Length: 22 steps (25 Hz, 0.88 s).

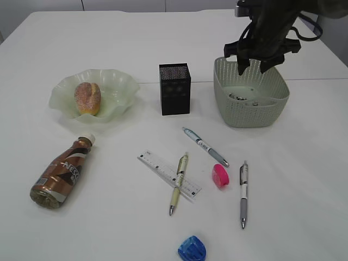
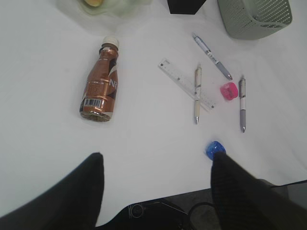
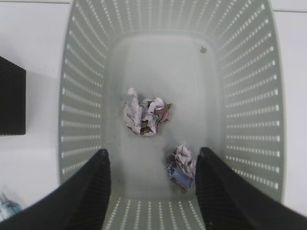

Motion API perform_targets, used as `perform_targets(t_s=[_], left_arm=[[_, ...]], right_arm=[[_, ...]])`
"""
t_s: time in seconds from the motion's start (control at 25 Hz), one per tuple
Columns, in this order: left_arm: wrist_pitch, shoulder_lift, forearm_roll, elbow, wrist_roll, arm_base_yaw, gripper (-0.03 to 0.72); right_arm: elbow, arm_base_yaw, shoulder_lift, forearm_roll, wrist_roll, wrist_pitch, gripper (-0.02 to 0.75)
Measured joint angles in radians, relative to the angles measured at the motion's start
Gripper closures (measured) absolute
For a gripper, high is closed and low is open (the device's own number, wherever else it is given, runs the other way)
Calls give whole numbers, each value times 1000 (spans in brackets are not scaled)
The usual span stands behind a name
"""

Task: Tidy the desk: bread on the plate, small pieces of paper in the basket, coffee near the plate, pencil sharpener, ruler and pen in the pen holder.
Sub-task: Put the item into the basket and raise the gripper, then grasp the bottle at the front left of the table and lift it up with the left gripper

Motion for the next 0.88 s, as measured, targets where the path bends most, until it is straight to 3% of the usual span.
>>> perform_targets(t_s=[0.28,0.48,0.64,0.88], left_arm=[[0,0,-2,0,0,0,183],[0,0,-3,0,2,0,183],[0,35,-5,0,33,0,183],[0,196,-5,0,109,0,180]], right_arm=[[-180,0,-47,40,1,249,300],[-226,0,-156,72,-24,279,302],[-149,0,-305,119,-70,286,302],[144,0,-604,145,-99,290,302]])
